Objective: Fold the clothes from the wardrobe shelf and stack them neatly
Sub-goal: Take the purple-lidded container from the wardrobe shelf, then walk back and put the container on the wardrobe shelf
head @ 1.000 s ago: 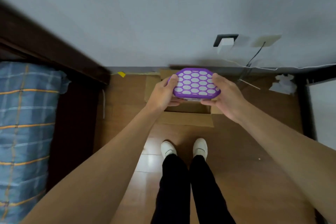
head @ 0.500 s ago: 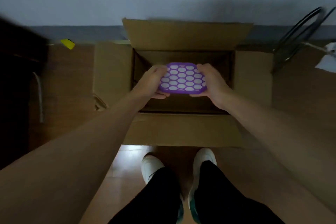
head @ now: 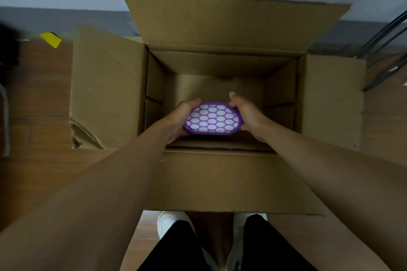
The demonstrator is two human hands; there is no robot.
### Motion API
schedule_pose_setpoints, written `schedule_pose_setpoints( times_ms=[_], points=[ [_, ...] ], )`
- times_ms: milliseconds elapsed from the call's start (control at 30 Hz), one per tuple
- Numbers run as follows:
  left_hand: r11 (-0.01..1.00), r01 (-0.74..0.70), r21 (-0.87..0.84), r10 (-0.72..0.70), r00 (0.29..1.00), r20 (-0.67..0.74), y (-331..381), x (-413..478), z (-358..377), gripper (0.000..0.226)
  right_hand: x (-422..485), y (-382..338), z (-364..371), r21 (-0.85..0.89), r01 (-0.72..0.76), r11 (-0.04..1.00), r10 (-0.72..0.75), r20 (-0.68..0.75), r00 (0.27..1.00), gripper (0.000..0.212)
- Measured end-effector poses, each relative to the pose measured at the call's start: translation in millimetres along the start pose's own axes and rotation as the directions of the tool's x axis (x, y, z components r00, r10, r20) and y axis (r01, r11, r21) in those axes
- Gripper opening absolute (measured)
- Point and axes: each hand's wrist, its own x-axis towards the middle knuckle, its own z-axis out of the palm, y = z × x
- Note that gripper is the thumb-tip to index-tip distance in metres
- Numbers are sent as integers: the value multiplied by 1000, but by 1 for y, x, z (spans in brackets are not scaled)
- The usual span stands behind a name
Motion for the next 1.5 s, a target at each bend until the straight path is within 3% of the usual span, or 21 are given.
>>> schedule_pose_setpoints(
  times_ms=[100, 233, 300, 367, 467, 633, 767, 900, 1000, 1167, 1267, 1367, 1500],
  points=[
    [997, -15, 79, 18, 999, -37, -2, 0, -1, 50, -3, -4, 0, -66, -8, 998, 8, -9, 1000, 54],
    [855, -72, 514, 168, 976, -141, 13, -32, -9, 62, -29, -14, -3, -357, 55, 932, -76, -44, 996, 56],
    [821, -116, 559, 236, 961, -147, 25, -66, -13, 52, -62, -26, -9, -441, 107, 891, -152, -67, 986, 53],
    [823, -158, 546, 289, 943, -164, 34, -111, -18, 26, -103, -43, -13, -448, 140, 883, -190, -69, 979, 50],
    [858, -212, 468, 300, 946, -123, 46, -203, -24, 9, -175, -84, -13, -414, 161, 896, -198, -47, 979, 45],
    [945, -290, 152, 310, 942, -129, 70, -385, -40, 18, -319, -179, 13, -260, 250, 933, -259, 1, 966, 38],
    [936, -351, -25, 341, 924, -171, 66, -530, -64, 21, -443, -249, 43, -241, 392, 888, -389, 63, 919, 30],
    [911, -382, -154, 343, 911, -231, 41, -649, -93, 23, -563, -296, 70, -214, 439, 873, -404, 189, 895, 22],
    [891, -385, -239, 309, 902, -301, 14, -707, -109, 20, -627, -308, 85, -292, 451, 843, -365, 304, 880, 21],
    [830, -433, -353, 259, 858, -444, -25, -766, -113, 21, -677, -295, 91, -553, 437, 709, -172, 466, 868, 21],
    [765, -487, -422, 240, 822, -516, -39, -793, -105, 21, -679, -281, 74, -715, 455, 531, -47, 511, 858, 20],
    [688, -542, -483, 195, 778, -597, -55, -816, -91, 21, -663, -270, 48, -827, 437, 354, 57, 485, 872, 20],
    [614, -581, -534, 68, 713, -698, -85, -843, -60, 20, -635, -268, 19, -906, 352, 236, 167, 395, 903, 19]
  ],
)
